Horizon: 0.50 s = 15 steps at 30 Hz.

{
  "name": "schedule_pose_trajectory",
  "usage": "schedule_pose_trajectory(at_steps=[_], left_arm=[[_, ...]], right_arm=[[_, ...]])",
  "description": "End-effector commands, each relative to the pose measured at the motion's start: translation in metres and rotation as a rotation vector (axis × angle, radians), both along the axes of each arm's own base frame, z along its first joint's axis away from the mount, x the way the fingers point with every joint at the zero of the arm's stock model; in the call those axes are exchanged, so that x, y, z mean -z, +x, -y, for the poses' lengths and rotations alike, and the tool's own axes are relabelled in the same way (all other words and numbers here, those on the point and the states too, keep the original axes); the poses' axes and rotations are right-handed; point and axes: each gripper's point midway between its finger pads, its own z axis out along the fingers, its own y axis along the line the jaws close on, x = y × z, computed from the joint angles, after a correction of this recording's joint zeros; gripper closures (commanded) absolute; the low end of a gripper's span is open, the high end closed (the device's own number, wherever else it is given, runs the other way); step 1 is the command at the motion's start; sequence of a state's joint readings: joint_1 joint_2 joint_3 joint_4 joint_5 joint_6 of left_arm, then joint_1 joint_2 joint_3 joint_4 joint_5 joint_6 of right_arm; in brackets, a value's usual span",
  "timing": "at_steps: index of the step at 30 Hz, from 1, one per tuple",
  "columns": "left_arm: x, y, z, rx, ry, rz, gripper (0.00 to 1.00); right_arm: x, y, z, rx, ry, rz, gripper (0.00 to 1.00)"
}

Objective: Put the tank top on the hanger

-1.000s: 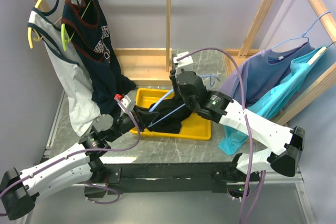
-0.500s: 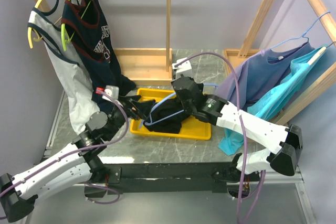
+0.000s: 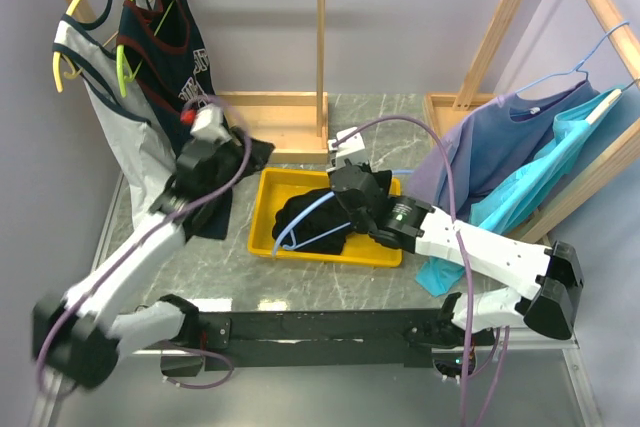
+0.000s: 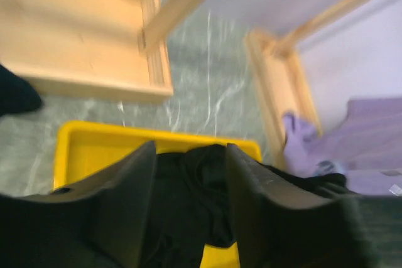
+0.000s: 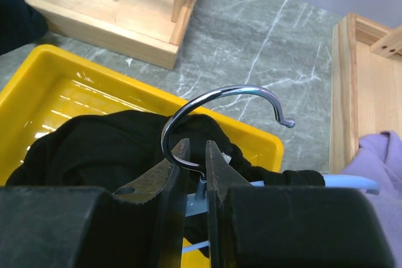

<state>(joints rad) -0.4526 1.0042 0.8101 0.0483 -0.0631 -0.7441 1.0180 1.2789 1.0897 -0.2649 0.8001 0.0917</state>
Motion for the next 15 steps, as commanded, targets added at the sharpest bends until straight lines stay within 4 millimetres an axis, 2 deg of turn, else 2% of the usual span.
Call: schedule_pose_trajectory(at_steps=[1, 2, 3, 4, 5, 6, 8, 9, 11, 12, 14, 15], left_arm=[[0.051, 0.009, 0.055, 0.313, 0.07, -0.209, 0.51], [0.048, 0.015, 0.064, 0.356, 0.075, -0.207, 0.53], [0.055, 0.018, 0.072, 0.392, 0.076, -0.227, 0.56], [0.077, 0.02, 0.084, 0.443, 0.074, -0.288, 0.57], [0.076, 0.021, 0.095, 0.474, 0.077, -0.283, 0.58], [0.092, 0.022, 0.104, 0.492, 0.094, -0.315, 0.57], [0.099, 0.024, 0.118, 0.5, 0.137, -0.324, 0.54], [0.113, 0.025, 0.123, 0.507, 0.151, -0.354, 0.54], [0.118, 0.025, 0.134, 0.523, 0.161, -0.359, 0.54], [0.13, 0.026, 0.138, 0.529, 0.171, -0.383, 0.55], [0.134, 0.024, 0.149, 0.552, 0.18, -0.383, 0.54], [0.144, 0.023, 0.153, 0.558, 0.19, -0.401, 0.54]], right_arm=[[-0.025, -0.002, 0.009, 0.046, 0.088, 0.071, 1.0], [-0.025, -0.002, 0.01, 0.047, 0.089, 0.071, 1.0], [-0.024, -0.003, 0.01, 0.048, 0.087, 0.071, 1.0], [-0.024, -0.004, 0.011, 0.05, 0.088, 0.072, 1.0], [-0.025, -0.004, 0.012, 0.051, 0.09, 0.073, 1.0], [-0.024, -0.004, 0.012, 0.053, 0.086, 0.072, 1.0], [-0.024, -0.006, 0.012, 0.052, 0.088, 0.073, 1.0], [-0.024, -0.006, 0.012, 0.05, 0.088, 0.073, 1.0], [-0.025, -0.008, 0.012, 0.046, 0.093, 0.073, 1.0], [-0.025, -0.008, 0.013, 0.05, 0.093, 0.073, 1.0], [-0.024, -0.008, 0.014, 0.052, 0.089, 0.072, 1.0], [-0.024, -0.008, 0.015, 0.054, 0.089, 0.073, 1.0]])
